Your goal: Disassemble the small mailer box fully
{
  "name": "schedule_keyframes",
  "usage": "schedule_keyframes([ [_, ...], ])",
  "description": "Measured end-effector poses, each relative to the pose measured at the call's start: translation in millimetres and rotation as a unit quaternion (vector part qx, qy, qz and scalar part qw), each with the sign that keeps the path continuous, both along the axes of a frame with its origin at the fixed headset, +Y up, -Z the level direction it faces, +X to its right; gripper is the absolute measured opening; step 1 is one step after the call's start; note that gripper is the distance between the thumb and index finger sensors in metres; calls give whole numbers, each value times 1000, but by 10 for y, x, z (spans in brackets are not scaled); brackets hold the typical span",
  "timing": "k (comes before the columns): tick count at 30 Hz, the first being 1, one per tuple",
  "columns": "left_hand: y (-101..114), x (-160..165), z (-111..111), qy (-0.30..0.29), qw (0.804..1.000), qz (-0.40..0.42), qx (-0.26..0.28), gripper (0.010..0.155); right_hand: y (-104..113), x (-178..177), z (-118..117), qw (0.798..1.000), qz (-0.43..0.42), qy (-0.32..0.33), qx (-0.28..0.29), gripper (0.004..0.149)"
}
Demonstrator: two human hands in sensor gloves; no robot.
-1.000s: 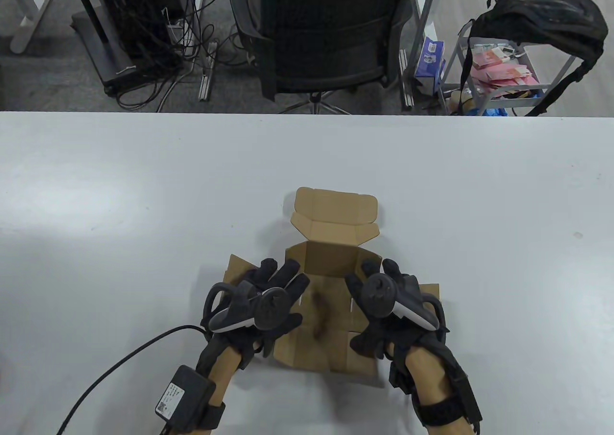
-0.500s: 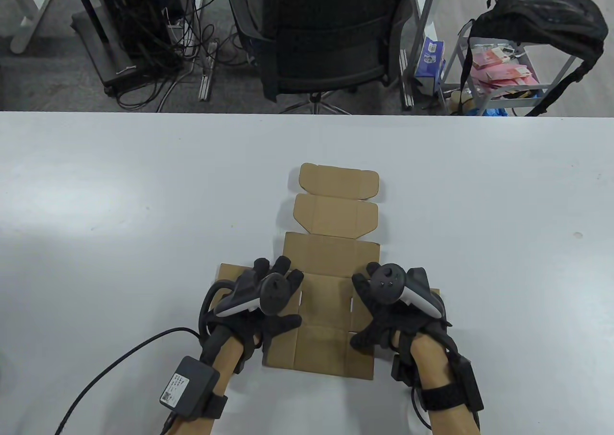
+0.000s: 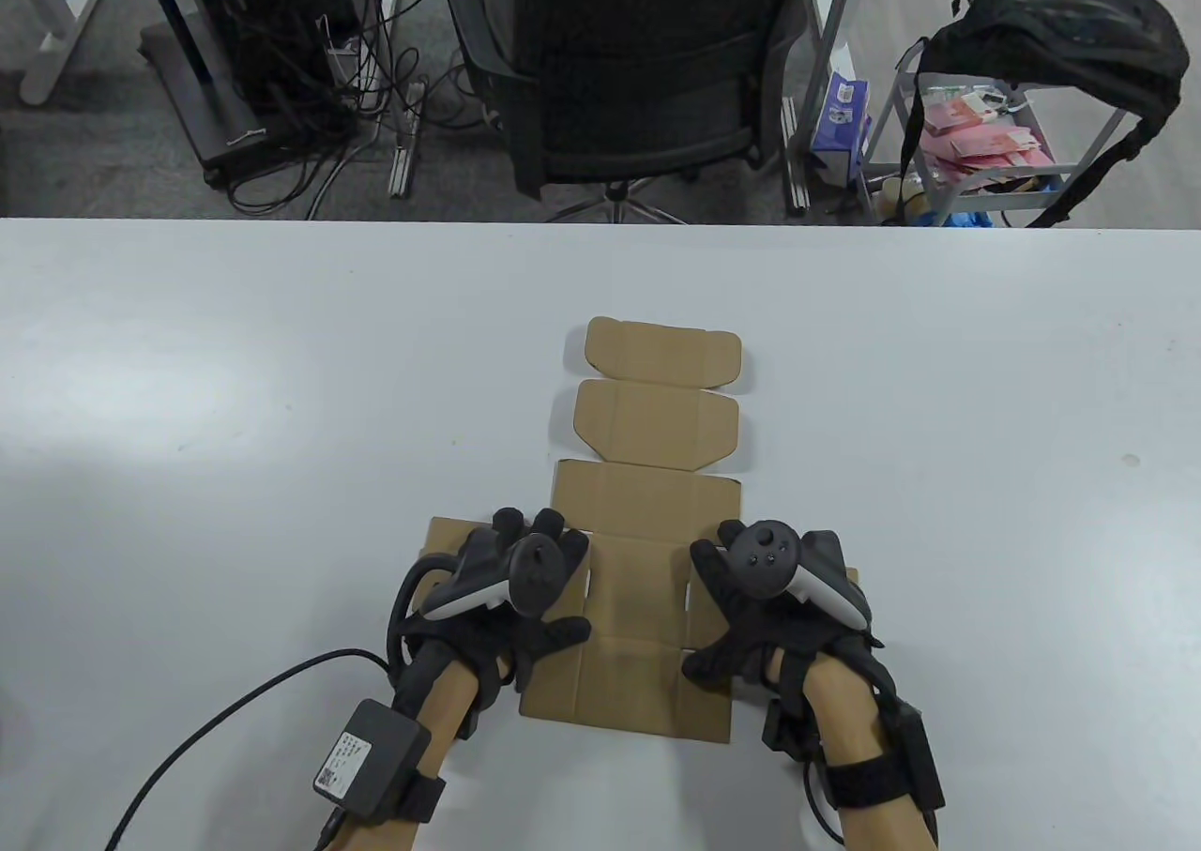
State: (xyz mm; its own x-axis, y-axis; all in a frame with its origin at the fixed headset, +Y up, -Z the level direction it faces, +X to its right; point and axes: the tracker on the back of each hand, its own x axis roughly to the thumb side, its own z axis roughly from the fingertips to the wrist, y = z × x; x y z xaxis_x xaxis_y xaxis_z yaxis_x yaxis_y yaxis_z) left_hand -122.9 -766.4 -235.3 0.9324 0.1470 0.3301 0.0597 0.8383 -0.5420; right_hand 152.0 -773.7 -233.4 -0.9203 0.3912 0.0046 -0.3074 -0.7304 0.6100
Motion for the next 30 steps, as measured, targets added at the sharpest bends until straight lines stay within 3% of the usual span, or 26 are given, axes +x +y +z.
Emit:
schedule_keyframes([
  [7, 94, 80, 113, -21, 998, -6, 52, 85, 15, -27, 43, 1000, 1, 11, 10, 105],
  [11, 214, 142, 209, -32, 995, 38, 82, 85, 113, -75, 120, 998, 13, 24, 59, 105],
  [13, 296, 176, 262, -36, 993, 55, 95, 85, 230, -116, 171, 994, 9, 24, 110, 105],
  [17, 384, 213, 324, -50, 990, 54, 122, 84, 348, -191, 231, 987, -4, 26, 156, 106],
  [30, 367, 171, 321, -44, 991, 60, 109, 85, 332, -272, 262, 987, 7, 37, 155, 105],
])
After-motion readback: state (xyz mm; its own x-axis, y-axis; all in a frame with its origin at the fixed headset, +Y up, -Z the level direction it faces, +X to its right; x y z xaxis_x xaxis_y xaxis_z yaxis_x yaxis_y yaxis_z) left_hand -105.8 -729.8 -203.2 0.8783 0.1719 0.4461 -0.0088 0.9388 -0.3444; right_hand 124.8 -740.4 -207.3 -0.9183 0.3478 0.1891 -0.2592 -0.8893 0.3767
